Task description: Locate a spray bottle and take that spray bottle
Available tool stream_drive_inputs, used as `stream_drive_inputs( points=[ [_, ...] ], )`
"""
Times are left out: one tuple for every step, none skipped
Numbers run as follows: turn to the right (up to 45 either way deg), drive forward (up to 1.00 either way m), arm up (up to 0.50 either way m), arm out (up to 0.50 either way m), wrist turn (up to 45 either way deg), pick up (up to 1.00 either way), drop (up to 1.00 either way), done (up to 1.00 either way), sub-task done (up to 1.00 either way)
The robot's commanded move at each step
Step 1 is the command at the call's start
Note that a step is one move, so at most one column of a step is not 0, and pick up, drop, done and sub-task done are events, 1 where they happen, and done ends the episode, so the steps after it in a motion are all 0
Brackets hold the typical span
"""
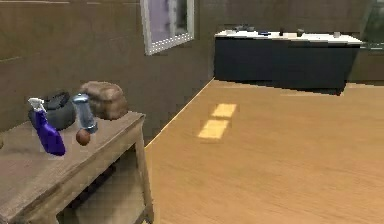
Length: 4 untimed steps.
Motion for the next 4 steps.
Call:
stream_drive_inputs(
  points=[
    [0.0,0.15,0.0,0.0,0.0,0.0,0.0,0.0,0.0],
    [-45.0,0.0,0.0,0.0,0.0,0.0,0.0,0.0,0.0],
    [-45.0,0.0,0.0,0.0,0.0,0.0,0.0,0.0,0.0],
    [-39.0,0.0,0.0,0.0,0.0,0.0,0.0,0.0,0.0]
  ],
)
